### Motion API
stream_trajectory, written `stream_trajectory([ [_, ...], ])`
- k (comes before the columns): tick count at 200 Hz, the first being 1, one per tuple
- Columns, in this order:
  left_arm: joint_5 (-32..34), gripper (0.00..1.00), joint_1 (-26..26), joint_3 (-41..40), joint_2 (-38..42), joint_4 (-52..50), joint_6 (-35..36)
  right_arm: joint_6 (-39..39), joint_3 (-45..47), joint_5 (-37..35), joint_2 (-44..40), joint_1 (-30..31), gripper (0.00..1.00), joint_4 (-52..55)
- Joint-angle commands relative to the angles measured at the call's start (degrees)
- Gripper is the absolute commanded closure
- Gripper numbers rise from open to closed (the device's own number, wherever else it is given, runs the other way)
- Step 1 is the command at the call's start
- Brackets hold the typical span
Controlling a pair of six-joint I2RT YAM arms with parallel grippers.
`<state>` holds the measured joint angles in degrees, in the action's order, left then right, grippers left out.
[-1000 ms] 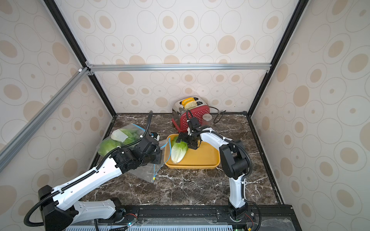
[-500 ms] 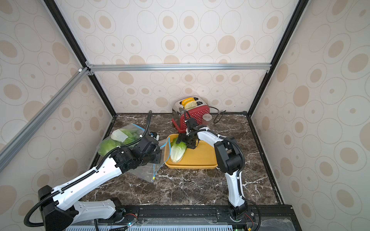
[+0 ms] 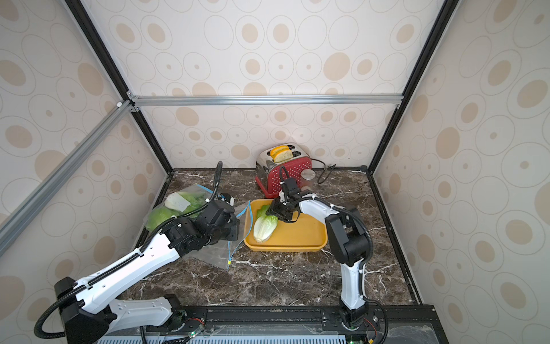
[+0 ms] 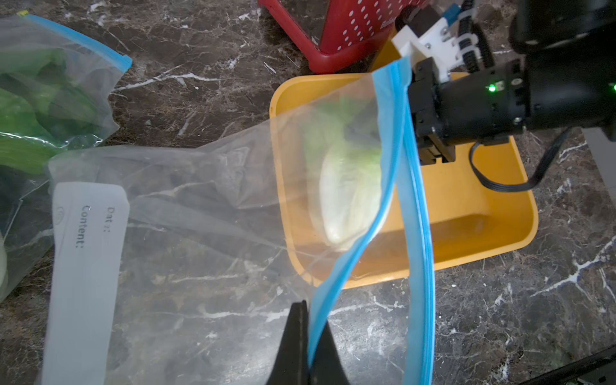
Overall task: Put the chinese cabbages into a zipper bag and zip it
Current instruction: Pick up the Chinese cabbage from the basket, then place the Chinese cabbage in the zipper food storage bag.
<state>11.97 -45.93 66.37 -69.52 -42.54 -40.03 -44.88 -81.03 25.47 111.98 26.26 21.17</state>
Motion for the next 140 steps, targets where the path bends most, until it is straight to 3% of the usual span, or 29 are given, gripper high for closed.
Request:
stream_trajectory([
  [1,3.11,0.97,0.52,2.42,0.92,-1.29,-3.50,-2.45,3.24,-0.11,-5.78,-2.07,0.56,-3.32],
  [67,2.24,1.00,0.66,6.31,-3.15,0.33,-8.84,-3.37,11.58,-1.03,-24.88,-5.69,0.62,-5.12],
  [108,-0.67,1.00,0.59,9.79,-6.91,2.19,-9.19,-3.48,9.61,-2.32,-34.96,-5.68,0.63,-2.62],
  [140,-2.31,1.00,0.59,10.63,-8.60,3.50,-10.08,-3.04,5.08,-3.58,-38.14,-4.53,0.64,-0.43],
])
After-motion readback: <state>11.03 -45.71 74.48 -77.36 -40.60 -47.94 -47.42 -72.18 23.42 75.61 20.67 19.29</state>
